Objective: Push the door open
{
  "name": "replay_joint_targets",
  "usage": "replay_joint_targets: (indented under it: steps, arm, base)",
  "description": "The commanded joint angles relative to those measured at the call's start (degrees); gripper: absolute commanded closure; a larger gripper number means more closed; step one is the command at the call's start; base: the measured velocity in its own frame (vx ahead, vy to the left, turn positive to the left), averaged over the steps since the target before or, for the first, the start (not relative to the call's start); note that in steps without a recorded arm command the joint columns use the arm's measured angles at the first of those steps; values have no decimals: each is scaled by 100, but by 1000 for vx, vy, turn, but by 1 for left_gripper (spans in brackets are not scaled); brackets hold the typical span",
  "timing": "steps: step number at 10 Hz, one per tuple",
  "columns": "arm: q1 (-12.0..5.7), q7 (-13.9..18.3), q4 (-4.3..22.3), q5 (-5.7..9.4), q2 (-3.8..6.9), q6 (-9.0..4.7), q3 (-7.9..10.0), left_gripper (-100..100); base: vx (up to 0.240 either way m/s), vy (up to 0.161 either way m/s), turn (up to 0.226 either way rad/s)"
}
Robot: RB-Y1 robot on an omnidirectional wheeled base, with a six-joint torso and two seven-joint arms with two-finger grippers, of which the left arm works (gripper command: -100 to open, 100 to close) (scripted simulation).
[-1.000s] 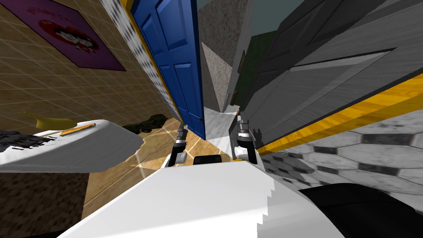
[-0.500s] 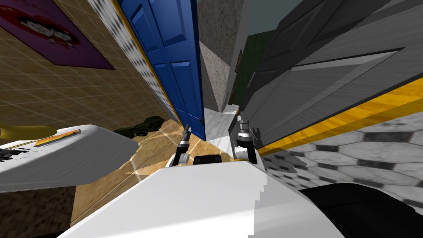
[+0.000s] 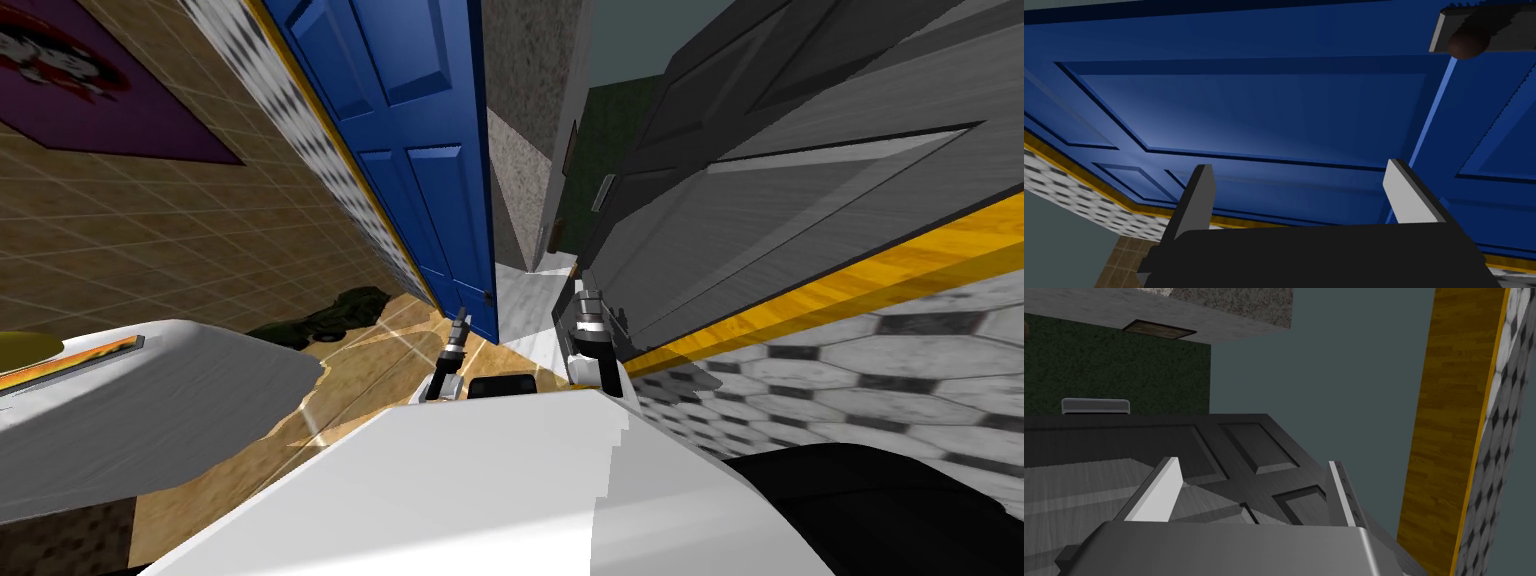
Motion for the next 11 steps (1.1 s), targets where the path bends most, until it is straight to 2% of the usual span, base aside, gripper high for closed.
replay_joint_targets:
  steps: [1, 2, 3, 10, 11]
  arm:
    - [-53, 51, 280, -2, 28, -65, -95, -100]
    - [-102, 76, 433, -5, 34, -98, -148, -100]
    - [-102, 76, 454, -5, 34, -98, -148, -100]
    - [-413, 231, 1567, -22, 55, -309, -492, -100]
    - [-413, 231, 1570, -22, 55, -309, -492, -100]
  base:
    - [64, 104, -146]
    - [73, 99, -106]
    - [48, 69, -33]
    - [56, 96, -103]
    - [38, 77, -30]
